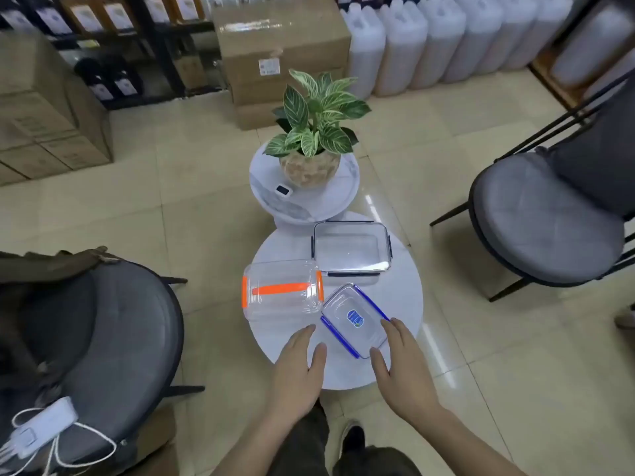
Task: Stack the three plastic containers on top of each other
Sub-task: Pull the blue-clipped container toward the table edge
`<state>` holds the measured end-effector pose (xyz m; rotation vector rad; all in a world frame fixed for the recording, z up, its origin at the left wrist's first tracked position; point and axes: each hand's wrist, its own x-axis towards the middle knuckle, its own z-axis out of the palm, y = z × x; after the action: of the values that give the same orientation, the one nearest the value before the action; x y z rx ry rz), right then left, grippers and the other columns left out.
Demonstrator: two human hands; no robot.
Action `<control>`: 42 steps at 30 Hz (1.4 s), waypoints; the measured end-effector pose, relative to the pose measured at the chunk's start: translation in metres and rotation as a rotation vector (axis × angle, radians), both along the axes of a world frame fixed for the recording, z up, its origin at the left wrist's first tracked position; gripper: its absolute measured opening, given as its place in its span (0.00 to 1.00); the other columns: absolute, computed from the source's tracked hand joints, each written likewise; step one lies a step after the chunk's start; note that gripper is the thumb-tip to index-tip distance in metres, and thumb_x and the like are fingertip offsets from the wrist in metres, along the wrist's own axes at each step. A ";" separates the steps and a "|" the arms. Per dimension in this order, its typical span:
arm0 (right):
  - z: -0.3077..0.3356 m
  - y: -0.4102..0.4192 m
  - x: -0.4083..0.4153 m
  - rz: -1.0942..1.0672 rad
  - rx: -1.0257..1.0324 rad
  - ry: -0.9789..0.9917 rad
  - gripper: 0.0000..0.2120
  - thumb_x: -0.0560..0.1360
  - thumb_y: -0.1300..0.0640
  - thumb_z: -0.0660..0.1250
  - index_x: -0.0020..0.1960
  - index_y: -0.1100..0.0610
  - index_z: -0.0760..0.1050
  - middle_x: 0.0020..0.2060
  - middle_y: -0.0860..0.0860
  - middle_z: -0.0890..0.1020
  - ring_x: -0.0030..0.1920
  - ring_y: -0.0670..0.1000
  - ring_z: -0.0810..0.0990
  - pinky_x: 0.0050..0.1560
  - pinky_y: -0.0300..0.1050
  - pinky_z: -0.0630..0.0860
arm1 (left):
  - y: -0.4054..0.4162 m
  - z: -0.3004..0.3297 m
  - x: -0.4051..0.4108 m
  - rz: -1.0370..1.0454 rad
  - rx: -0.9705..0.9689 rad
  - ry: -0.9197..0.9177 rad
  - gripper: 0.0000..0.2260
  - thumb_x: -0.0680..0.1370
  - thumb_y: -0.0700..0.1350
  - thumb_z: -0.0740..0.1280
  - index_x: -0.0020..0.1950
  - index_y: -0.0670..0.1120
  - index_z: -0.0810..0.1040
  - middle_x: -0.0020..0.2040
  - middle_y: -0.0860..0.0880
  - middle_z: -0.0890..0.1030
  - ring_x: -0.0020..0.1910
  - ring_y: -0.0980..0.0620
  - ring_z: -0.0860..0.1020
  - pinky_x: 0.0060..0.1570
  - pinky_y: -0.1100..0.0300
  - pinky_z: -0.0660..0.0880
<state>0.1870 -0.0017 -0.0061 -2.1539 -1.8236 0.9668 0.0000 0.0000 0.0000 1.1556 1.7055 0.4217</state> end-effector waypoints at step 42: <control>-0.296 0.049 0.089 -0.629 -0.501 0.311 0.22 0.80 0.59 0.65 0.71 0.57 0.63 0.56 0.50 0.75 0.57 0.56 0.79 0.54 0.49 0.77 | 0.120 -0.301 0.110 -0.373 -0.156 0.443 0.33 0.82 0.43 0.59 0.81 0.41 0.45 0.82 0.40 0.47 0.81 0.41 0.45 0.79 0.47 0.44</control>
<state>0.2756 0.0474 -0.3023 -2.4123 -0.7260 1.5667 0.1098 0.1201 -0.3014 1.4879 1.7966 -0.2109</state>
